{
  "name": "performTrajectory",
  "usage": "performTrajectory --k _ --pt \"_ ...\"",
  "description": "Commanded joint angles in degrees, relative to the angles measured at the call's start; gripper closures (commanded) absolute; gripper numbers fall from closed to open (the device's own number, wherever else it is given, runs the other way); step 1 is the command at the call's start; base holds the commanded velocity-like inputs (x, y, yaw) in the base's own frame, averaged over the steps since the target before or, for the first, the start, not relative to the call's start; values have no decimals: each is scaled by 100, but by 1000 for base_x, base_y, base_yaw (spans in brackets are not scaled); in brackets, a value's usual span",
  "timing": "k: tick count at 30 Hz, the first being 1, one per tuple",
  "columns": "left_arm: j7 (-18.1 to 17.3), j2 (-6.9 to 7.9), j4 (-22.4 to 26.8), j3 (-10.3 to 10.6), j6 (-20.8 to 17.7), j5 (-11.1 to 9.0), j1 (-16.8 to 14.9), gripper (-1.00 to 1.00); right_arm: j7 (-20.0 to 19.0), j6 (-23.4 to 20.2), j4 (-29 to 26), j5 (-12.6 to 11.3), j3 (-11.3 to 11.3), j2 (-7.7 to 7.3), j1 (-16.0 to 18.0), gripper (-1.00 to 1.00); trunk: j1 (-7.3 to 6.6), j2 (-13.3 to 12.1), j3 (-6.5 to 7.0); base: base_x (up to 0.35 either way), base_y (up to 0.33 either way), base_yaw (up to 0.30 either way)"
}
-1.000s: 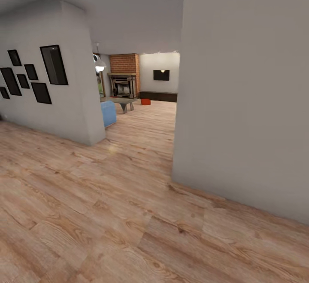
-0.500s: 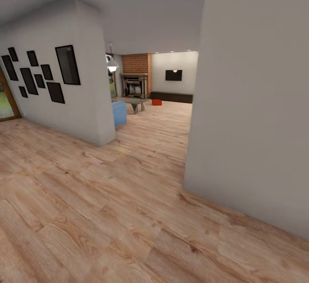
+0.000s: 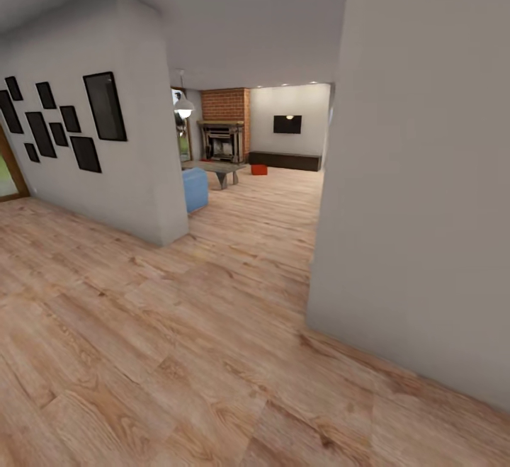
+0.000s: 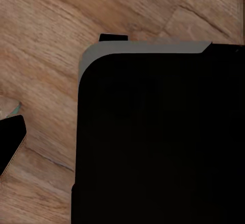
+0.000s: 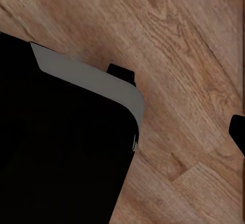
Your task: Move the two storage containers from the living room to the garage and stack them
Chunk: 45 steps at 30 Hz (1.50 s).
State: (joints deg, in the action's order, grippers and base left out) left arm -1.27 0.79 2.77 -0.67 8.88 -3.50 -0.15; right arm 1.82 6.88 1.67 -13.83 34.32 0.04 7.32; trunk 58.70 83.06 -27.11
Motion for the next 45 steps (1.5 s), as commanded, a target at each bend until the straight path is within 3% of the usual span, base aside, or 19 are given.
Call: performTrajectory --k 1,16,29,45 --pt "-13 0 -2 -3 13 -37 -2 -100 2 36 18 -50 49 1 6 -100 3 2 -5 322 0 0" --pt "-13 0 0 -3 18 -37 -2 -100 2 35 18 -57 46 11 6 -100 3 2 -5 322 0 5" --pt "-10 0 2 -3 18 -37 -1 -100 2 35 18 -58 41 5 6 -100 3 2 -5 322 0 233" --pt "-13 0 -1 -3 14 -37 -2 -100 2 37 18 -58 47 5 6 -100 3 2 -5 322 0 23"
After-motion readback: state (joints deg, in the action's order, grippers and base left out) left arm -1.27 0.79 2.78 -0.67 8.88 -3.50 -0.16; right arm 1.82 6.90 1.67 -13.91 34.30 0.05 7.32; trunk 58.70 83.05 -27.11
